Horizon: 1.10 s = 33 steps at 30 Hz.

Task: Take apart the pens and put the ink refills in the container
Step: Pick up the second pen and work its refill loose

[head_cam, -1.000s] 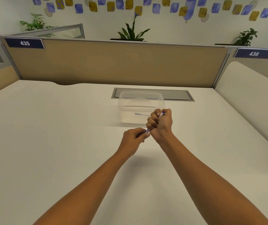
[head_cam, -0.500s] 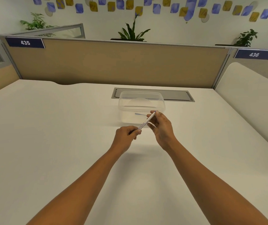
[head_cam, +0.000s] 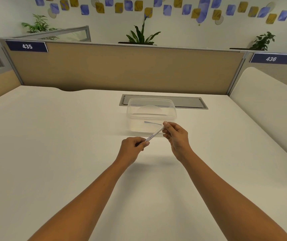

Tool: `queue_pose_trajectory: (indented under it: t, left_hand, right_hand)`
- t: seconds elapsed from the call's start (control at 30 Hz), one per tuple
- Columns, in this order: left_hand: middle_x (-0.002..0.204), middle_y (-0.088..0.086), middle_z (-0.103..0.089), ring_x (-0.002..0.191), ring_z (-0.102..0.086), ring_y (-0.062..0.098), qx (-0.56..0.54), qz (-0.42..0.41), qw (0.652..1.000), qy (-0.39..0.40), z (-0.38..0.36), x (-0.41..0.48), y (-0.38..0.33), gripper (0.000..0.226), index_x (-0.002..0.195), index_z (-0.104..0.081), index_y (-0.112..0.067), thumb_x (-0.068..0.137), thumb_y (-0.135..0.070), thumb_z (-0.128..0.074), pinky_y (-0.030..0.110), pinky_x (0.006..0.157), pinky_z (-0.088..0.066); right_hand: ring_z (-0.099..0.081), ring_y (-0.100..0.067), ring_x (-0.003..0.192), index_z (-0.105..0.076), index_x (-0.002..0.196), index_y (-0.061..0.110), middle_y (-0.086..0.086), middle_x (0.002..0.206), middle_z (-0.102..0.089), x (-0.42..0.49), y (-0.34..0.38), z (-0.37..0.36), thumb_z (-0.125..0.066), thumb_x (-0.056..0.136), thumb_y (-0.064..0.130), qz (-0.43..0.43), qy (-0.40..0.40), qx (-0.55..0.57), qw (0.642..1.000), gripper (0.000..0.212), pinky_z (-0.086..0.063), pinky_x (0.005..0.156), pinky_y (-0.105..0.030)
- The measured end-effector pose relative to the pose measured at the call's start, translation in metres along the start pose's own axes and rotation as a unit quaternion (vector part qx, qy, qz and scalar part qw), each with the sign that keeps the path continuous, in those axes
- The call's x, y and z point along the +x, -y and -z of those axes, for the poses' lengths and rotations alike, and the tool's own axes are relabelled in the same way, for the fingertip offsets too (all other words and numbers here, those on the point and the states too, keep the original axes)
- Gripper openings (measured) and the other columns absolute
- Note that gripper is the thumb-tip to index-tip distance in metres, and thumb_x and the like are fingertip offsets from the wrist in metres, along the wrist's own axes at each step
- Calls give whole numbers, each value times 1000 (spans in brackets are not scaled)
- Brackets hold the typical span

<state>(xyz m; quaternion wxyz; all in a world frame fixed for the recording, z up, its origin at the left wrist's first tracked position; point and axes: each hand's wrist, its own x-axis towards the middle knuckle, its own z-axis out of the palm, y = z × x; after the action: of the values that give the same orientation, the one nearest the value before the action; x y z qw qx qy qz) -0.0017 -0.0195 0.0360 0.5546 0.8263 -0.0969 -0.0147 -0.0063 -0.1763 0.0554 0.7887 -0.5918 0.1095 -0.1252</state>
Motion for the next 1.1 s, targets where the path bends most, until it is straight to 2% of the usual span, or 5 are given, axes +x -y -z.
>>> queue_pose_trajectory:
  t: [0.33, 0.47, 0.63, 0.93, 1.1]
  left_hand:
    - [69, 6, -61, 64, -51, 14, 43, 8, 999, 11, 8, 1, 7, 15, 90, -71, -7, 80, -17, -65, 15, 63, -40]
    - [77, 5, -60, 75, -50, 19, 129, -11, 991, 26, 9, 2, 9, 12, 88, -71, -12, 81, -19, -64, 30, 68, -38]
    - [97, 7, -67, 91, -53, 21, 217, -38, 975, 39, 10, 4, 2, 18, 97, -69, -17, 82, -24, -62, 31, 75, -39]
    - [126, 3, -56, 122, -43, 21, 284, -110, 952, -13, 15, 15, 10, 40, 114, -59, -24, 76, -26, -70, 35, 95, -34]
    - [145, 6, -36, 135, -31, 23, 251, -28, 967, -29, 10, 13, 32, 47, 130, -41, -16, 87, -26, -56, 41, 108, -29]
  right_hand:
    - [-57, -18, 64, -67, 74, 9, -9, 67, -60, 11, 11, 16, -64, 82, 7, -34, 81, -174, 981, 8, -53, 58, -16]
    - [-56, -17, 76, -73, 92, 12, -7, 82, -67, 13, 26, 17, -65, 82, 20, 8, 188, -496, 847, 15, -45, 65, -24]
    - [-57, -17, 79, -72, 98, 15, -9, 98, -73, 2, 26, 4, -66, 82, 24, 53, 244, -602, 758, 19, -42, 61, -23]
    - [-54, -18, 70, -73, 93, 8, -15, 90, -74, -10, 12, 0, -67, 80, 16, 55, 213, -621, 752, 17, -37, 53, -17]
    - [-55, -26, 68, -71, 84, 0, -20, 85, -72, -13, -13, 0, -61, 80, 12, 25, 107, -619, 778, 17, -44, 64, -30]
